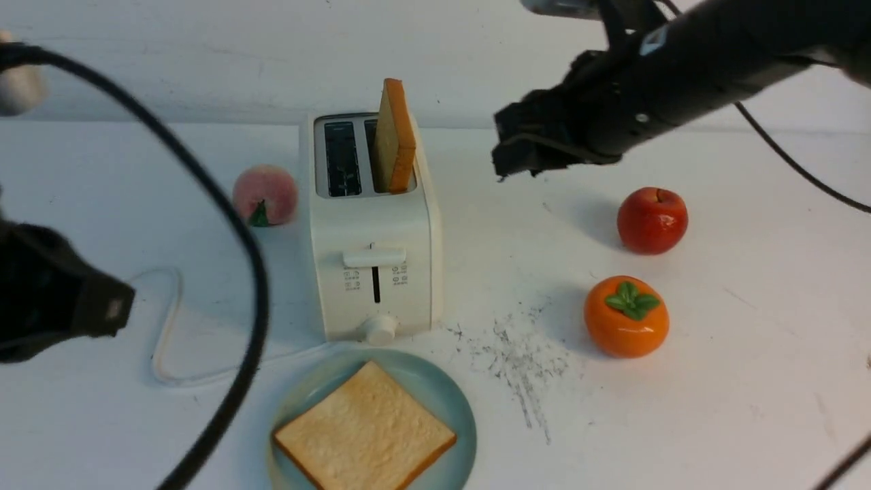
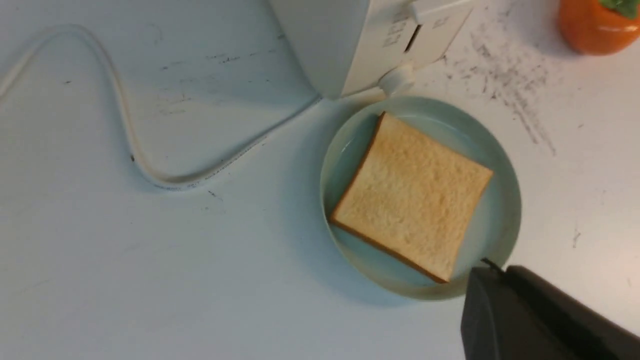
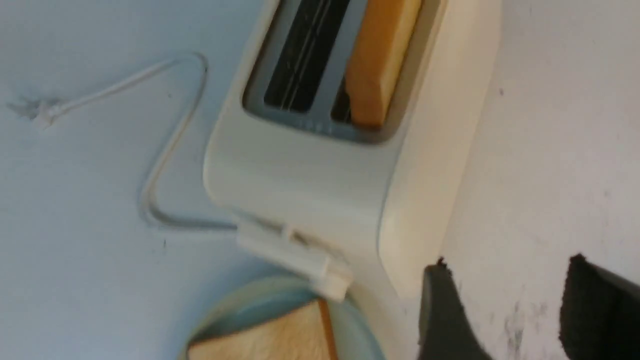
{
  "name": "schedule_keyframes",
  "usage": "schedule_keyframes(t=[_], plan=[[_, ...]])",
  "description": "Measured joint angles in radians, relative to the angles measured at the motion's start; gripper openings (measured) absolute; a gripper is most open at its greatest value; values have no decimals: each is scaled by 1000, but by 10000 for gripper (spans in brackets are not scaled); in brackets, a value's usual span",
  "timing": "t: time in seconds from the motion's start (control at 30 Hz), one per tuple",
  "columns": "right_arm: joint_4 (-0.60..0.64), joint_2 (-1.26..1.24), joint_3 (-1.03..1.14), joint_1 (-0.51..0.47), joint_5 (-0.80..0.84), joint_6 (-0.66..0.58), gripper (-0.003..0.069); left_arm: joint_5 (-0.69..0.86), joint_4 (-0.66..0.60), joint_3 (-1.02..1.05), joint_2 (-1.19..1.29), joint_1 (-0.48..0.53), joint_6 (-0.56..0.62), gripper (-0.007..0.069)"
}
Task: Take toasted bread from bread machine on white table place on plate.
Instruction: 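Grasp the toast slice in the toaster and pull it up out of the slot with the right gripper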
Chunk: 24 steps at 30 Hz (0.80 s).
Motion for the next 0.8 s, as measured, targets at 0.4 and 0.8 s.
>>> schedule_keyframes(t=[0.4, 0.8], plan=[[183, 332, -283, 12, -214, 4, 554, 6, -3, 223, -491, 0, -162, -14], [226, 325, -292, 12, -139, -9, 58, 5, -2, 241, -545, 0, -174, -14]])
